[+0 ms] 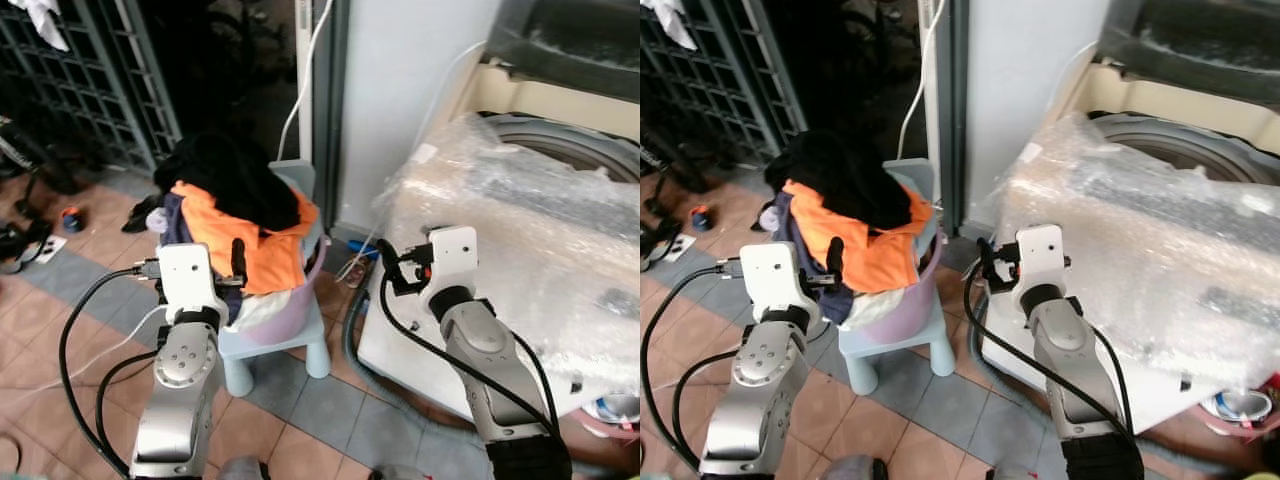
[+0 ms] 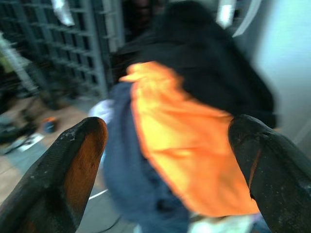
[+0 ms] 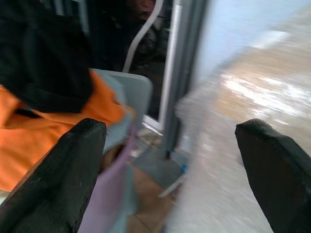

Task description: Clothes washing

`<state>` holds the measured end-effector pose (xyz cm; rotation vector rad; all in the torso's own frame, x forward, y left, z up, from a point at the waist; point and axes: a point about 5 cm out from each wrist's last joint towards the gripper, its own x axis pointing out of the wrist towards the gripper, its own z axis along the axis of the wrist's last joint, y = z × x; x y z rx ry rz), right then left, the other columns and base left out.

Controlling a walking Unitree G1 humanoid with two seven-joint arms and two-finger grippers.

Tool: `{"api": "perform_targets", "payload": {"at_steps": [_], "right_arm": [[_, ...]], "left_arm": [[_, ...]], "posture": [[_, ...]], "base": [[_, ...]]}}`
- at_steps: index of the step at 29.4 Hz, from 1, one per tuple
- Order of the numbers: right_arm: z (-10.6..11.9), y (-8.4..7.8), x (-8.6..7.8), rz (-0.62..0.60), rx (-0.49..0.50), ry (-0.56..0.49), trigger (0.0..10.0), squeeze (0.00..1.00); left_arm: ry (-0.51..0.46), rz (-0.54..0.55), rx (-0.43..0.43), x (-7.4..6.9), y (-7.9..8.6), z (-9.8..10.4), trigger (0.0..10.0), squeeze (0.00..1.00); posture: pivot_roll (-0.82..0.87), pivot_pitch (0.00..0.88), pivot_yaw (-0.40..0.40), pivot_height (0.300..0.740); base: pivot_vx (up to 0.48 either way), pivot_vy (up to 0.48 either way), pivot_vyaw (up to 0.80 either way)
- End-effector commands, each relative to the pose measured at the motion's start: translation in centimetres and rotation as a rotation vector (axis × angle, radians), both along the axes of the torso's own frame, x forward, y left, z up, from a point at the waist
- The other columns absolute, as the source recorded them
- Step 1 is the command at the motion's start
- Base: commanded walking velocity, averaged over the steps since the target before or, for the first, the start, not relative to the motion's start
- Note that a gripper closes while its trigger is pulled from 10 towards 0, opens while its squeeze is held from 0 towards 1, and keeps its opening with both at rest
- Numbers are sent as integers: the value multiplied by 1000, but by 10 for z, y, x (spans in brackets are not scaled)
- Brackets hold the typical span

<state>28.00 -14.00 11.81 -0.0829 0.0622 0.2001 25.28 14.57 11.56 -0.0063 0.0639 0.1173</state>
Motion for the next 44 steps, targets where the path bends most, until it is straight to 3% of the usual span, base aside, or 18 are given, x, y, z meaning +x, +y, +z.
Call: {"api": "perform_targets", "payload": {"at_steps": [1,14,26,33,44], "right_arm": [[5,6,2,25,15,-22,10000,0],[13,15,7,109,-6,-67,10000,0],[17,24,12,184,-56,-104,10000,0],[17,36,13,268,-108,-121,10000,0],[15,55,32,369,-154,-89,10000,0]], "left_arm": [[2,2,-7,0,2,1,10000,0],[1,3,-9,1,3,1,10000,0],[0,2,-15,1,1,1,10000,0],[4,5,-25,2,0,1,10000,0],[-14,-13,-14,4,-4,5,10000,0]], "posture": [[-18,20,37,740],[-17,19,37,740],[-15,20,32,740],[-12,22,30,740],[14,32,20,740]], "base": [[304,0,794],[369,0,737],[431,0,0],[356,317,0],[0,25,0]]}}
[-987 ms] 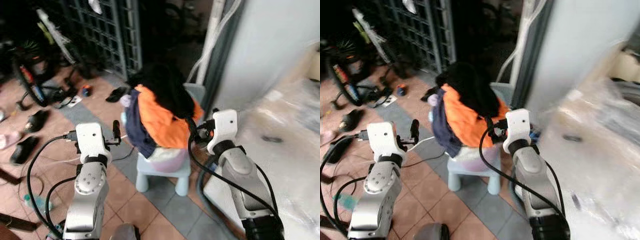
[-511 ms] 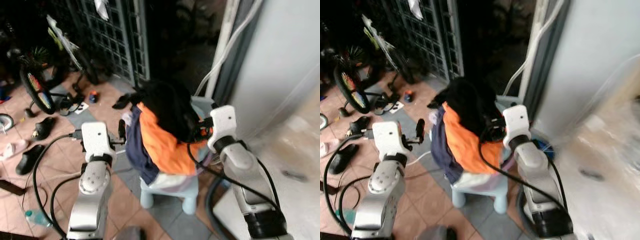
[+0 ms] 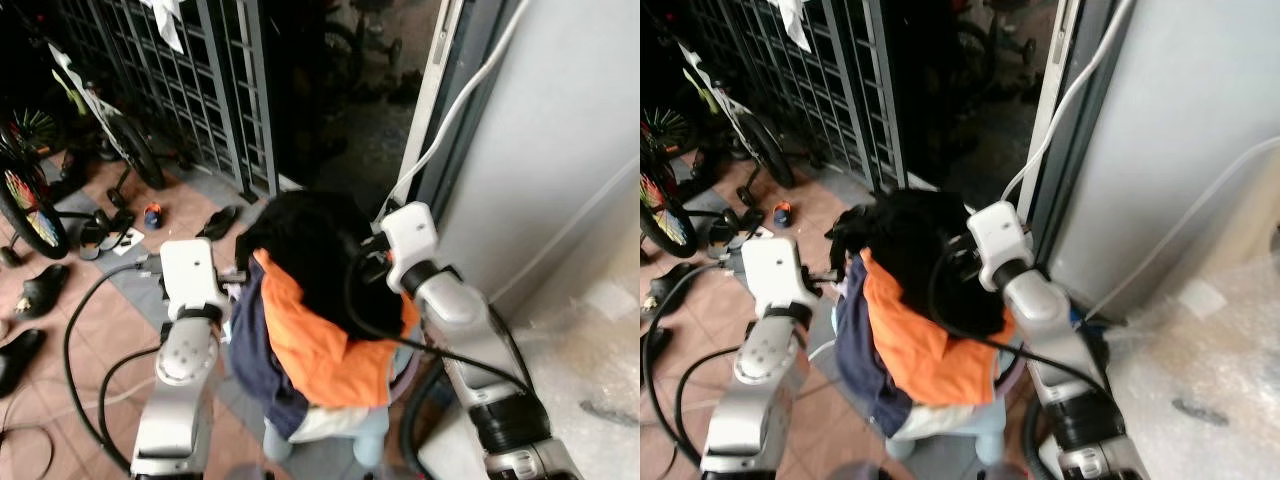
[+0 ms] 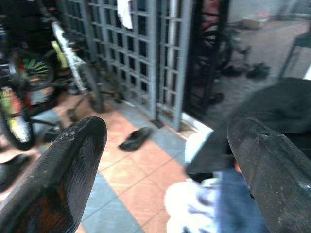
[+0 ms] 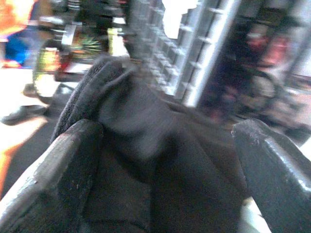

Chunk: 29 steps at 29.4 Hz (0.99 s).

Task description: Clothes washing

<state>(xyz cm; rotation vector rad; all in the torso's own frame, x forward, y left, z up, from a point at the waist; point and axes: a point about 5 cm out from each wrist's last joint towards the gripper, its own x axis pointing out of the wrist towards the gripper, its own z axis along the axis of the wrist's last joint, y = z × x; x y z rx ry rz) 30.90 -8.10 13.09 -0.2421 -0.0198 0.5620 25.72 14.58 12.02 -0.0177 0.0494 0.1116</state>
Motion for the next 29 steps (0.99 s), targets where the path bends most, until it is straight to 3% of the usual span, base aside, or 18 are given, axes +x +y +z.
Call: {"api": "perform_targets", "payload": {"at_steps": [1,5,8,12,14,15,17,29], "right_arm": [[3,-2,6,-1,-9,-13,10000,0],[19,-3,22,-34,50,-30,10000,0],[19,-4,26,-39,29,-19,10000,0],[12,-5,29,-52,-18,18,10000,0],[-9,-10,30,-111,-55,141,10000,0],[-20,-12,29,-134,-61,210,0,0],[-36,-9,23,-124,-54,310,0,0],[-43,-9,19,-126,-42,352,0,0]], "left_arm": [[1,-8,-1,0,-4,1,10000,0],[-8,6,19,0,0,7,10000,0],[-10,17,34,-1,2,9,10000,0],[-3,28,41,-4,4,9,10000,0],[12,34,41,-8,5,4,10000,0],[24,35,38,-9,4,2,10000,0],[32,29,31,-9,1,0,10000,0],[43,26,23,-3,1,-1,10000,0]], "posture": [[20,36,17,740],[53,63,16,740],[56,76,16,740],[68,84,13,740],[62,82,0,740],[65,76,-7,740],[68,69,-13,740],[49,60,-5,740]], "base": [[0,0,0],[0,0,0],[0,0,0],[0,0,0],[0,0,0],[0,0,0],[0,0,0],[0,0,0]]}}
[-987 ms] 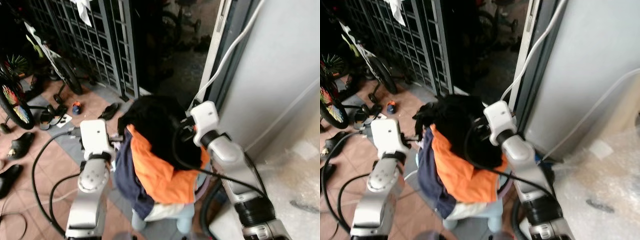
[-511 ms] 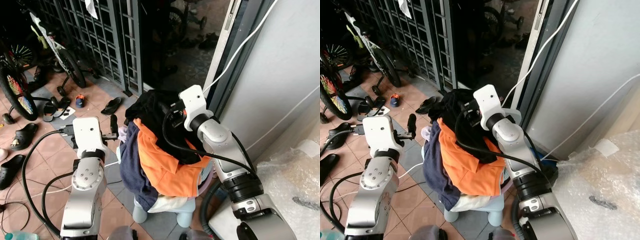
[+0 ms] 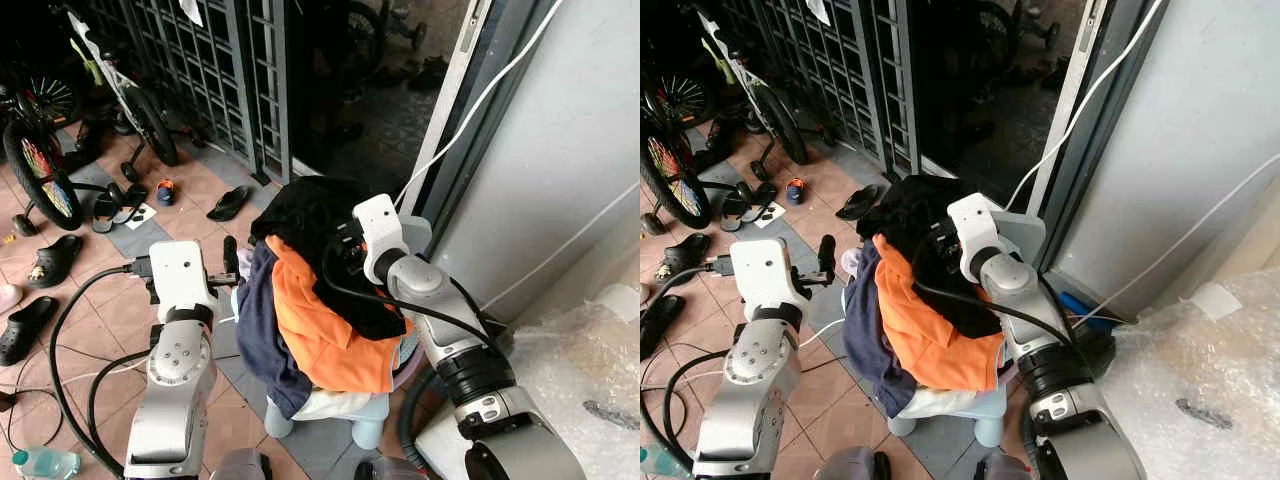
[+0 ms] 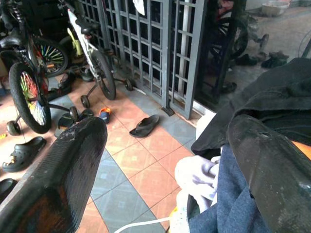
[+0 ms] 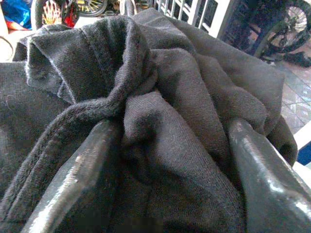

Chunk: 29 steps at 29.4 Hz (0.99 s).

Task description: Clothes washing

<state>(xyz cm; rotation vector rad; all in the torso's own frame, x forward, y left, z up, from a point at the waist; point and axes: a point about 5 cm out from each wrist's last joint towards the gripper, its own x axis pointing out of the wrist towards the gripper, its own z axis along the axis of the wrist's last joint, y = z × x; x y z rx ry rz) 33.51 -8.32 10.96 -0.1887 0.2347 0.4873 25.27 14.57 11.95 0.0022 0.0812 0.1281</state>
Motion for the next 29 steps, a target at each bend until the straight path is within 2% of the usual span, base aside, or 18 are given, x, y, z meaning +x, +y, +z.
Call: {"api": "perform_targets", "payload": {"at_steps": [1,11,15,22,24,26,27,29], "right_arm": [[-23,-7,-7,-23,-22,108,0,0],[-28,-10,-15,-13,-15,135,0,0],[-19,-6,-14,7,35,93,0,0],[-14,-5,-13,18,50,74,0,0],[0,-5,-17,29,25,-35,0,0],[15,1,-23,60,51,-125,0,0],[29,6,-26,73,107,-184,0,0],[45,8,-26,64,164,-237,0,0]], "left_arm": [[10,10,6,2,1,0,10000,0],[19,14,-10,4,0,-2,10000,0],[21,28,-5,7,2,0,10000,0],[-1,29,7,9,-3,2,10000,0],[-19,11,-6,7,-9,3,10000,0],[-27,7,-6,8,-10,4,10000,0],[-24,6,-3,10,-9,4,10000,0],[-17,4,3,12,-8,3,10000,0]], "posture": [[46,61,-3,740],[40,61,-12,740],[48,45,-21,740],[30,21,-27,740],[13,2,-25,740],[7,0,-21,740],[-3,0,-13,740],[-2,0,-8,740]], "base": [[0,0,0],[0,0,0],[0,0,0],[0,0,0],[0,0,0],[0,0,0],[0,0,0],[0,0,0]]}}
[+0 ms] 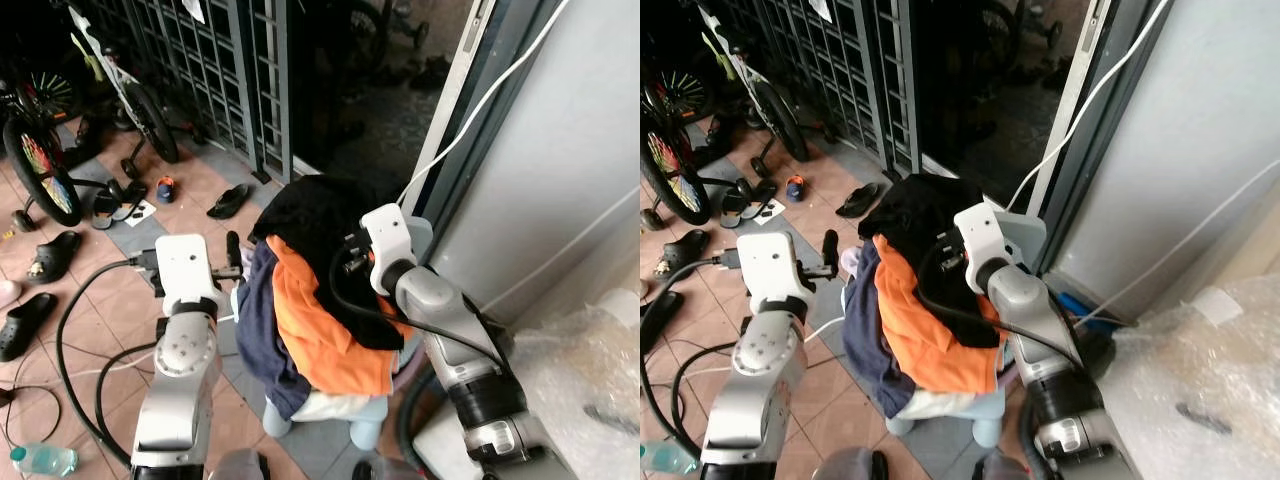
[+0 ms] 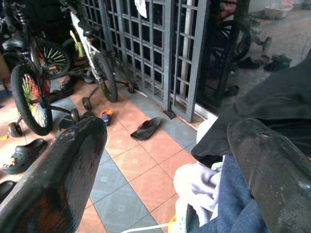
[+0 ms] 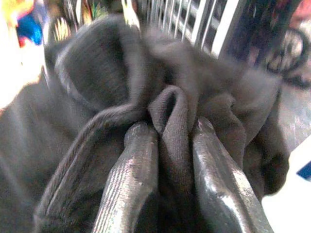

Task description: Clothes washing

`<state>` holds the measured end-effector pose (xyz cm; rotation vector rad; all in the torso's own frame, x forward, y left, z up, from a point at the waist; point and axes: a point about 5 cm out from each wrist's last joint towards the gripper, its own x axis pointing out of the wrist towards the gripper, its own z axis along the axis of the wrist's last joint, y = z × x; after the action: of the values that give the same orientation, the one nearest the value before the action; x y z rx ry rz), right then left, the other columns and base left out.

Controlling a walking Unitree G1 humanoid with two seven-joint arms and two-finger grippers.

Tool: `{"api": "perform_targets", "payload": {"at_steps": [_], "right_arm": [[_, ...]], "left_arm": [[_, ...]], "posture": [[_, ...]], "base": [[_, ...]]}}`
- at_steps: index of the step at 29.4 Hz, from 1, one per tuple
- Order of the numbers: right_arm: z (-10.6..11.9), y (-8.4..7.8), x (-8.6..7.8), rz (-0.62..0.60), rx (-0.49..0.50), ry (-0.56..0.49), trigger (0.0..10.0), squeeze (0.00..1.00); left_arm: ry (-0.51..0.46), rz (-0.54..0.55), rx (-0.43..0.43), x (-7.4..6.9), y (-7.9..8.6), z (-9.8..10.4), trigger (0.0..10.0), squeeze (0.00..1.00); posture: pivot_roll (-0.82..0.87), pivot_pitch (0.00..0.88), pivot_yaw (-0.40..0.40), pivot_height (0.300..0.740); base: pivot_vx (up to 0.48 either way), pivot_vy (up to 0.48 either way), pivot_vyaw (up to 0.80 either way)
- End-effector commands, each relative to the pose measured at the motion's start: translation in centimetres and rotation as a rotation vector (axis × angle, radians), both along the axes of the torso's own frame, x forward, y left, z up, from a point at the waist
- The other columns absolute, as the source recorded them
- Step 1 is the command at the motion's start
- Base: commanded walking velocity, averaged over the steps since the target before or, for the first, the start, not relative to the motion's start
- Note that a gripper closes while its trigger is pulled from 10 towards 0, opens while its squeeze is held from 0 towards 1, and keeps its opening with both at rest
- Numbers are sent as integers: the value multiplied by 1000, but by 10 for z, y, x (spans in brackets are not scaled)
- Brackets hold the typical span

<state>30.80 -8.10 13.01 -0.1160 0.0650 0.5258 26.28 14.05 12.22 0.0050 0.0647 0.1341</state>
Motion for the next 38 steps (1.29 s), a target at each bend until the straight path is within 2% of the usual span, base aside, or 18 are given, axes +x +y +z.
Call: {"api": "perform_targets", "payload": {"at_steps": [1,2,3,5,6,7,12,13,16,17,18,19,20,24,28,38], "right_arm": [[40,5,2,-5,106,-140,0,0],[64,2,4,-50,202,-190,0,0],[79,-1,5,-75,255,-223,0,0],[113,-13,3,-126,309,-332,0,0],[117,-18,2,-144,310,-353,0,0],[117,-18,2,-144,310,-353,0,0],[115,-49,-10,-265,288,-361,0,0],[115,-49,-10,-265,288,-361,0,0],[94,-57,-20,-325,257,-293,0,0],[87,-55,-23,-317,249,-276,1725,0],[83,-53,-26,-309,245,-265,1725,0],[79,-51,-28,-297,231,-261,10000,0],[63,-46,-33,-283,204,-232,10000,0],[54,-42,-31,-299,224,-193,10000,0],[55,-35,-27,-291,220,-203,10000,0],[61,-44,-12,-321,196,-241,10000,0]], "left_arm": [[3,-5,7,4,-3,-1,10000,0],[4,-2,24,5,-2,-1,10000,0],[-7,5,35,6,-1,0,10000,0],[-22,10,48,6,-1,2,10000,0],[-21,11,52,5,-1,1,10000,0],[-21,11,52,5,-1,1,10000,0],[-18,-35,79,4,-6,-1,10000,0],[-18,-35,79,4,-6,-1,10000,0],[-12,-57,87,5,-8,-4,10000,0],[-6,-57,82,5,-9,-5,10000,0],[-2,-56,78,5,-10,-6,10000,0],[4,-57,73,5,-10,-8,10000,0],[39,-59,37,5,-15,-15,10000,0],[44,-54,19,7,-17,-16,10000,0],[30,-55,28,8,-15,-13,10000,0],[19,-54,35,13,-12,-9,10000,0]], "posture": [[-2,0,-6,740],[-2,0,-2,740],[-4,0,2,740],[-8,0,17,740],[-8,0,20,740],[-8,0,20,740],[-20,0,38,740],[-20,0,38,740],[-32,0,44,740],[-37,0,49,740],[-38,0,50,740],[-37,0,56,740],[-23,0,54,740],[-18,0,54,740],[-22,0,72,740],[-33,9,84,740]], "base": [[0,0,0],[0,0,0],[0,0,0],[0,0,0],[0,0,0],[0,0,0],[0,0,0],[0,0,0],[0,0,0],[0,0,0],[0,0,0],[0,0,0],[0,0,0],[-181,0,0],[-240,0,0],[-168,0,-680]]}}
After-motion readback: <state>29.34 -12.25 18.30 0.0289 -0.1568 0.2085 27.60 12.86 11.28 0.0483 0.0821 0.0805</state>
